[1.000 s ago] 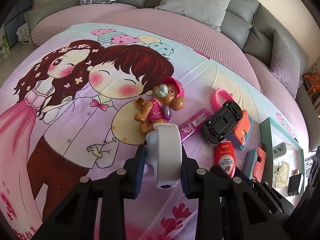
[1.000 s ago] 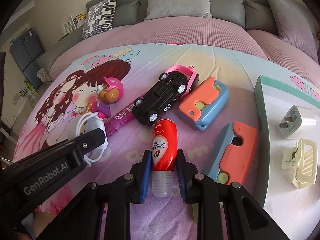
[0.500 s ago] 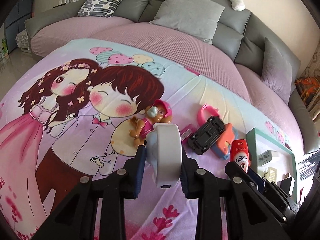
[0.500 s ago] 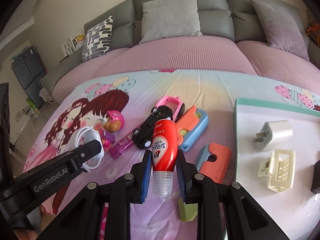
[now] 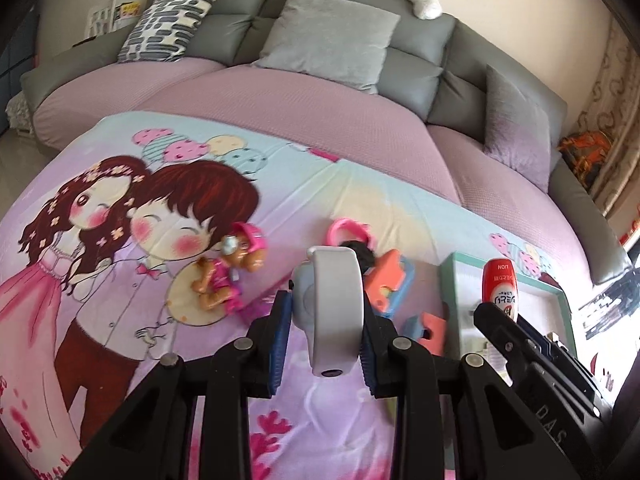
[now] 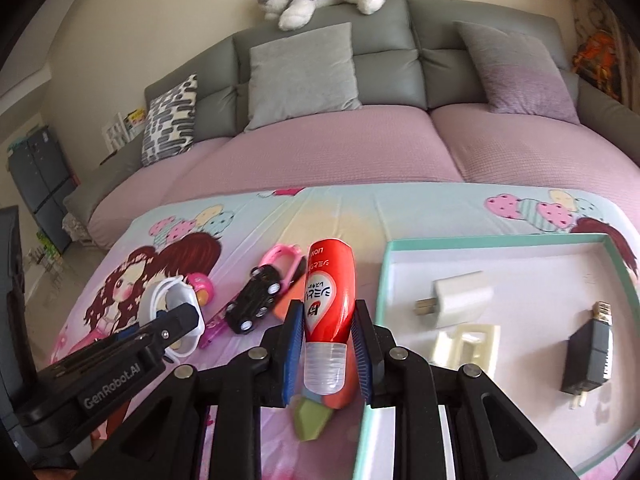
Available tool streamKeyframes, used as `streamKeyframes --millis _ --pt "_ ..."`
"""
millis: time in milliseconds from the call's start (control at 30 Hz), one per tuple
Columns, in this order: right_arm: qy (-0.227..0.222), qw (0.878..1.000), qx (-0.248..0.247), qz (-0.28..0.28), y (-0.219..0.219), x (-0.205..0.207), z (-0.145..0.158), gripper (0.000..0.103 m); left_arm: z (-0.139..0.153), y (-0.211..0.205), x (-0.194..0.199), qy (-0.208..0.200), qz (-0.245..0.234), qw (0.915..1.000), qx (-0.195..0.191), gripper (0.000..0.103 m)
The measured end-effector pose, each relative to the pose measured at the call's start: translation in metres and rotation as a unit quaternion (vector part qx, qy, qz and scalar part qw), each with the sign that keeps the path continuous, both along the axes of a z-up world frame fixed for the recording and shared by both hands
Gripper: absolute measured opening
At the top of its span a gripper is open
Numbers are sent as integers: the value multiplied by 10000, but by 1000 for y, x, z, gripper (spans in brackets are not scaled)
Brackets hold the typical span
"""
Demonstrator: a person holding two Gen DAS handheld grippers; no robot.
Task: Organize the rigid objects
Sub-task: 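Carry the white band and red bottle over the tray with both tools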
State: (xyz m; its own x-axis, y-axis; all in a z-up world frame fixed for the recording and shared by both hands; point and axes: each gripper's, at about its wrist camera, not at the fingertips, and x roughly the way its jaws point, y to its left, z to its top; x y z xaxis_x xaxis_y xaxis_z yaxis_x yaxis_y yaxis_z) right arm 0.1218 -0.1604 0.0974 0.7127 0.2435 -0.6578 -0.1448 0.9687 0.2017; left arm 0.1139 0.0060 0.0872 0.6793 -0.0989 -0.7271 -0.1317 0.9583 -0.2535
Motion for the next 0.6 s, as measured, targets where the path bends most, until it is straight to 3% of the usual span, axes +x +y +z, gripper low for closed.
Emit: streamKeyframes --millis 333,600 --pt "212 9921 -89 -1231 -93 -2 2 26 11 -75 7 -95 -960 9952 137 32" --pt "342 9875 -279 -1515 -130 -11 2 26 1 -130 9 100 -1605 9865 295 32"
